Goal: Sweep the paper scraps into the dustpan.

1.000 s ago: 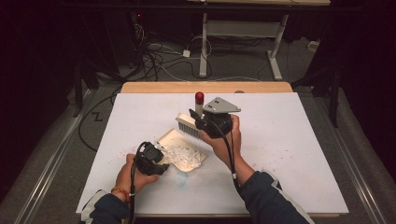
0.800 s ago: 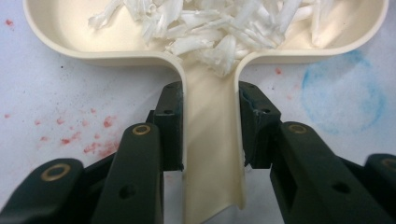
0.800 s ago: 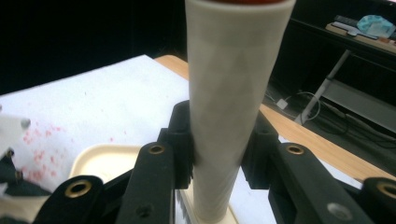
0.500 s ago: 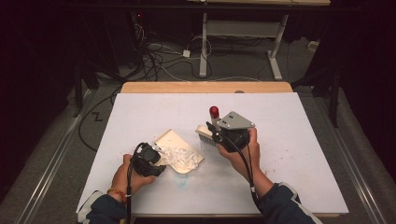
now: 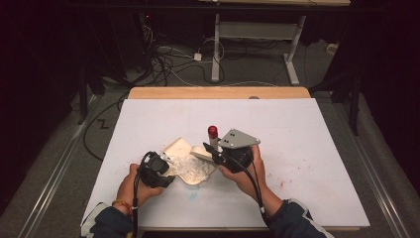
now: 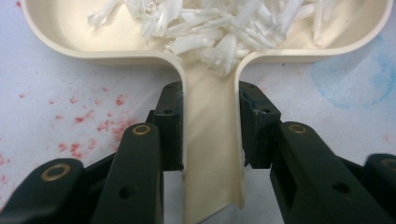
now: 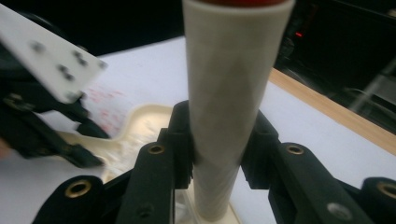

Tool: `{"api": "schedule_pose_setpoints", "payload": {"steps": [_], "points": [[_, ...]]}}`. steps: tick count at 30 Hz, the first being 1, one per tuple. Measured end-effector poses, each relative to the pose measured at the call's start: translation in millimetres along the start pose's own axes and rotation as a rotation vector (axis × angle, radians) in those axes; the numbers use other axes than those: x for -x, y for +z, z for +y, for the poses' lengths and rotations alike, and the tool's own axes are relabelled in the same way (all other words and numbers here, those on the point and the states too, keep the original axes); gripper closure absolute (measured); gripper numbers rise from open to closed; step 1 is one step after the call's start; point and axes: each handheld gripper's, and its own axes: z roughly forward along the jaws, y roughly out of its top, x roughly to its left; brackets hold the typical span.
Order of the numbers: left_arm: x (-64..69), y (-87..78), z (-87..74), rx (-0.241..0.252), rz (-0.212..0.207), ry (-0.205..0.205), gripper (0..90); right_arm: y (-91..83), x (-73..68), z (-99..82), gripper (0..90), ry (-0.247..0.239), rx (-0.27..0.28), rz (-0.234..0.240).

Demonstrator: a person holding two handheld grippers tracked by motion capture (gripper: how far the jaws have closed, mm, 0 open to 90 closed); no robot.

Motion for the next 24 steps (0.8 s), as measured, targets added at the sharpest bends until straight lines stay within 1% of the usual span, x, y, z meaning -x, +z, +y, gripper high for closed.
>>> {"api": "schedule_pose_setpoints", "payload": {"steps": [2, 4, 5, 6, 8, 9, 11, 12, 15, 16, 17, 18, 19, 20, 21, 22, 23, 24], "points": [[-0.2, 0.1, -0.1, 0.001, -0.001, 0.000, 63.5, -3.4, -0.5, 3.3, 70.2, -0.002, 0.020, 0.006], [0.1, 0.0, 0.2, -0.001, 0.001, 0.003, 63.6, -7.1, 0.5, 6.7, 70.1, -0.013, 0.037, -0.013], [0.1, 0.0, 0.3, -0.002, 0.001, 0.003, 63.5, -10.0, 4.3, 9.1, 70.1, 0.002, 0.058, -0.018], [0.0, 0.0, 0.3, -0.002, 0.001, 0.002, 63.5, -10.0, 4.3, 9.1, 70.1, 0.002, 0.058, -0.018], [0.0, -0.1, 0.5, -0.003, 0.001, 0.003, 63.5, -11.2, 8.9, 11.6, 70.1, 0.013, 0.064, -0.022], [-0.1, -0.3, 0.6, -0.006, 0.001, 0.006, 63.5, -11.0, 10.4, 12.6, 70.1, 0.014, 0.068, -0.035], [-0.2, 0.1, 0.1, 0.001, -0.001, -0.002, 63.5, -9.0, 13.3, 13.7, 70.1, -0.010, 0.070, -0.062], [-0.6, 0.1, -0.1, 0.003, -0.003, -0.004, 63.5, -6.9, 14.9, 13.7, 70.1, -0.014, 0.067, -0.073], [-1.1, 0.4, -0.1, 0.003, -0.006, -0.007, 63.5, 1.7, 20.5, 12.0, 70.1, 0.000, 0.066, -0.099], [-1.0, 0.3, -0.1, 0.001, -0.006, -0.004, 63.5, 10.5, 21.7, 9.8, 70.1, -0.005, 0.054, -0.117], [-0.9, 0.3, 0.0, 0.001, -0.006, -0.003, 63.5, 15.6, 20.9, 8.2, 70.1, -0.018, 0.049, -0.127], [-0.8, 0.2, 0.1, -0.001, -0.005, -0.002, 63.5, 15.6, 20.9, 8.2, 70.1, -0.018, 0.049, -0.127], [-0.9, -0.1, 0.1, -0.004, -0.005, 0.002, 63.5, 20.7, 19.7, 6.6, 70.2, -0.030, 0.049, -0.138], [-1.1, -0.3, 0.1, -0.007, -0.008, 0.001, 63.6, 26.0, 18.0, 5.5, 70.2, -0.038, 0.038, -0.144], [-1.3, -0.7, 0.0, -0.009, -0.007, -0.002, 63.6, 31.2, 16.4, 4.6, 70.2, -0.050, 0.018, -0.138], [-1.5, -1.3, -0.5, -0.014, -0.006, -0.004, 63.6, 35.5, 14.3, 3.4, 70.2, -0.047, 0.013, -0.132], [-2.0, -2.1, -1.4, -0.021, -0.006, -0.003, 63.6, 37.5, 12.2, 2.9, 70.2, -0.045, 0.014, -0.114], [-2.6, -2.5, -2.5, -0.021, -0.009, -0.006, 63.6, 38.8, 9.5, 3.6, 70.2, -0.054, 0.016, -0.110]]}}
